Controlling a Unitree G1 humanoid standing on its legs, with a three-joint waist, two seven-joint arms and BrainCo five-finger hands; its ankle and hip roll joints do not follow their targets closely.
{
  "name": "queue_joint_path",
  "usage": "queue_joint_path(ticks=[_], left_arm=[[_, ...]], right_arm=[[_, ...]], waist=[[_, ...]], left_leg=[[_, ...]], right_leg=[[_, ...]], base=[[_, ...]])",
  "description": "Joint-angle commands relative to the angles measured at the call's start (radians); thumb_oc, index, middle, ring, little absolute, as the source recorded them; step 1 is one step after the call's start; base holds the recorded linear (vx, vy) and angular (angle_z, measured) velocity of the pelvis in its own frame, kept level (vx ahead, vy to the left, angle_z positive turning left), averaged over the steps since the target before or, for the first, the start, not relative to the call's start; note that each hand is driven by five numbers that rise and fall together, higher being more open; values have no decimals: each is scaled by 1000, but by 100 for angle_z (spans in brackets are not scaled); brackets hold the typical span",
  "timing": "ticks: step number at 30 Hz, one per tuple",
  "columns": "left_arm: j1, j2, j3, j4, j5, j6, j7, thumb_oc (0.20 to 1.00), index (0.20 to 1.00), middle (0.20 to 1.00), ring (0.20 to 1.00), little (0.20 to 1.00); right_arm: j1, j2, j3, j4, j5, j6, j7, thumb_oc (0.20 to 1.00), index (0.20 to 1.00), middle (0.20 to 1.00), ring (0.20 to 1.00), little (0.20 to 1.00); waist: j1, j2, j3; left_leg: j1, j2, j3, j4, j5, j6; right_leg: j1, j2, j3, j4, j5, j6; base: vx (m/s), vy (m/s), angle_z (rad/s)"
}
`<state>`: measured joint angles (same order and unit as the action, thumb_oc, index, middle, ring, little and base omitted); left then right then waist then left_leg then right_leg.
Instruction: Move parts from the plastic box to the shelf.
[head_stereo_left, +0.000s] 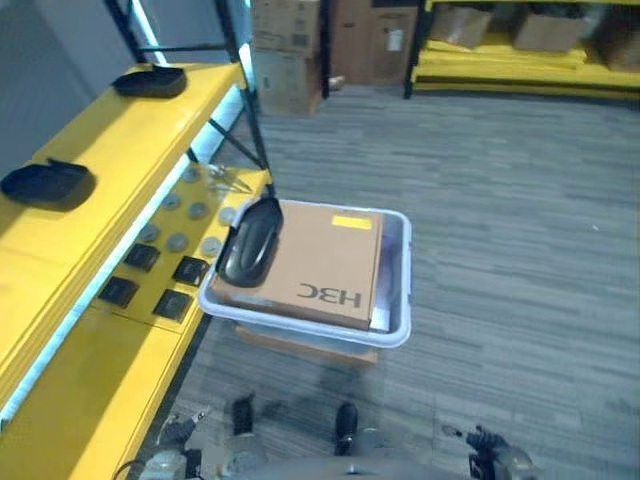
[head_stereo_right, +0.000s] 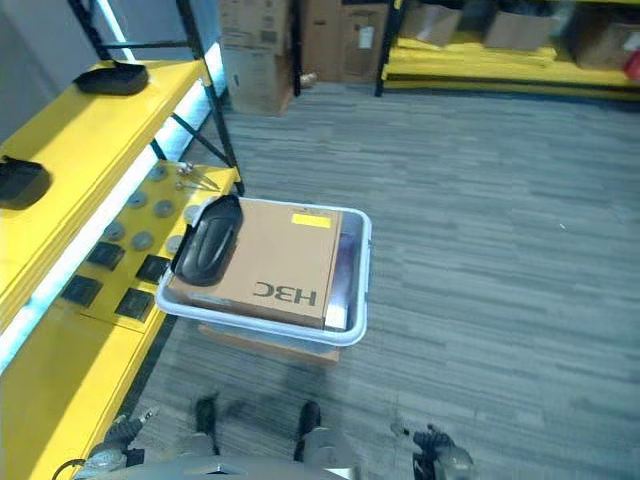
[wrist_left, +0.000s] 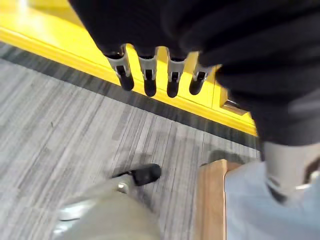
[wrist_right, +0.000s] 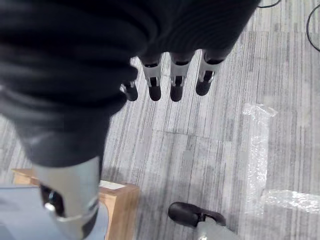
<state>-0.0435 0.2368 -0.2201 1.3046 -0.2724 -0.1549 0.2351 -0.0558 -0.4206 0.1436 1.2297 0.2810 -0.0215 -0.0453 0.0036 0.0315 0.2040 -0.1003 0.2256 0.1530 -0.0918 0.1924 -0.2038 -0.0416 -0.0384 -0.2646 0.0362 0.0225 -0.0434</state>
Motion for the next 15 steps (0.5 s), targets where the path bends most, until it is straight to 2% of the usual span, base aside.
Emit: queue_joint_path(ticks=[1, 5, 8, 14, 15], left_arm=[[-3, 40, 6, -76, 29, -37, 1, 1000, 1000, 1000, 1000, 1000], [-10, 52, 1, -83, 26, -43, 4, 1000, 1000, 1000, 1000, 1000], [-13, 54, -28, -113, 41, -54, 25, 1000, 1000, 1000, 1000, 1000], [-4, 62, -41, -126, 40, -61, 24, 1000, 1000, 1000, 1000, 1000], [7, 71, -45, -125, 54, -56, 16, 1000, 1000, 1000, 1000, 1000]], right_arm=[[34, -17, -3, -64, 22, 32, -43, 1000, 1000, 1000, 1000, 1000], [36, 12, -8, -43, 76, 28, -60, 1000, 1000, 1000, 1000, 1000], [59, 84, -22, -47, 143, -49, -120, 1000, 1000, 1000, 1000, 1000], [45, 89, -66, -87, 256, -115, -166, 1000, 1000, 1000, 1000, 1000], [34, 77, -103, -120, 357, -186, -213, 1000, 1000, 1000, 1000, 1000]], waist=[[-5, -1, 59], [-1, 2, 62], [9, -4, 60], [24, -18, 55], [33, -26, 52]], left_leg=[[-54, 17, -29, 166, -35, 77], [-36, -10, -32, 186, -86, 91], [-10, -63, -32, 163, -119, 115], [-7, -87, -27, 157, -141, 136], [-6, -89, -23, 152, -143, 140]], right_leg=[[47, -142, 65, 43, -21, 141], [26, -165, 71, 83, -34, 161], [3, -196, 72, 64, 2, 196], [-6, -211, 75, 23, 38, 214], [-4, -213, 69, 10, 48, 220]], base=[[97, 208, -65], [35, 179, -57], [12, 156, -7], [24, 33, 16], [52, -45, 13]])
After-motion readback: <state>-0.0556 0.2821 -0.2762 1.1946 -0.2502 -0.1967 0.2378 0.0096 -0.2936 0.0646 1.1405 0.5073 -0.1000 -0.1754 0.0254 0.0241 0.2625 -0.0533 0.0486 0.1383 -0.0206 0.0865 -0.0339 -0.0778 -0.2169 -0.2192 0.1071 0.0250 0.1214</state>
